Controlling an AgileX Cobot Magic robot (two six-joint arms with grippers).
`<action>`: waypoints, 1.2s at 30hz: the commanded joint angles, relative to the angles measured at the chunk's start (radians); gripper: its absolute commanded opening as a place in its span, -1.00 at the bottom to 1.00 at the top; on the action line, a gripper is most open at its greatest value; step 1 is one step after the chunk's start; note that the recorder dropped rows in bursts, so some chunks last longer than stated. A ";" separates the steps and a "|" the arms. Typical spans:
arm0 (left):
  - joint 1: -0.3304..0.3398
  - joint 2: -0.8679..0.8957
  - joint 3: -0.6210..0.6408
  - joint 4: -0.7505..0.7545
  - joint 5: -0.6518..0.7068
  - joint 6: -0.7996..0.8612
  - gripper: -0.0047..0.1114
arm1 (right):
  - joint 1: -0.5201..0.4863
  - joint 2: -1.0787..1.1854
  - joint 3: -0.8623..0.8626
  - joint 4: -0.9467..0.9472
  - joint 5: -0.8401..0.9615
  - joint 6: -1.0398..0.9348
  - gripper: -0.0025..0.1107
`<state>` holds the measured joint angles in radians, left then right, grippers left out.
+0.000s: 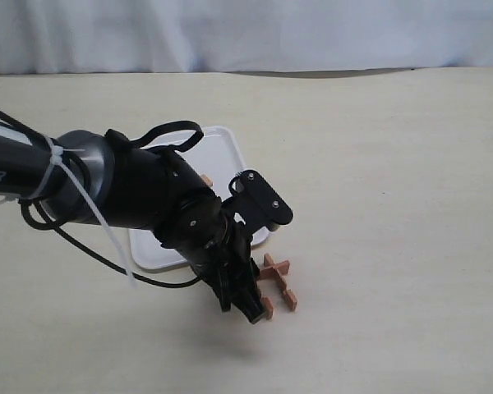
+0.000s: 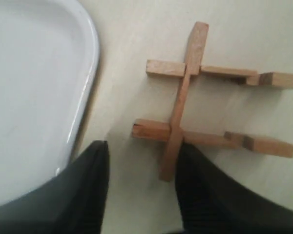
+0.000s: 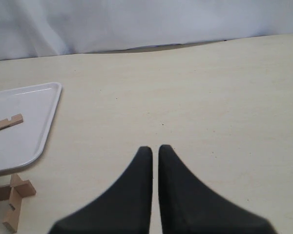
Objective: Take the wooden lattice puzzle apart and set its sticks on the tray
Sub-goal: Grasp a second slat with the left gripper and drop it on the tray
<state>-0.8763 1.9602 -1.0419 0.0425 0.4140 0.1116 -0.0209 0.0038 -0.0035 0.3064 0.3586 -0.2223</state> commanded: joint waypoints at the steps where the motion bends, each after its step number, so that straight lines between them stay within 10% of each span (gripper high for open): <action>1: -0.009 0.000 -0.007 -0.010 -0.038 0.036 -0.70 | -0.004 0.008 0.004 -0.001 -0.013 0.001 -0.87; 22: -0.002 -0.213 -0.007 -0.042 -0.009 0.074 -0.92 | -0.004 0.008 0.004 -0.001 -0.013 0.001 -0.87; 36: 0.443 -0.136 0.082 -0.065 -0.128 -0.168 -0.92 | -0.004 0.008 0.004 -0.001 -0.013 0.001 -0.87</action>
<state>-0.4906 1.8029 -0.9755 0.0000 0.3318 -0.0230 -0.0209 0.0038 -0.0035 0.3064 0.3586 -0.2223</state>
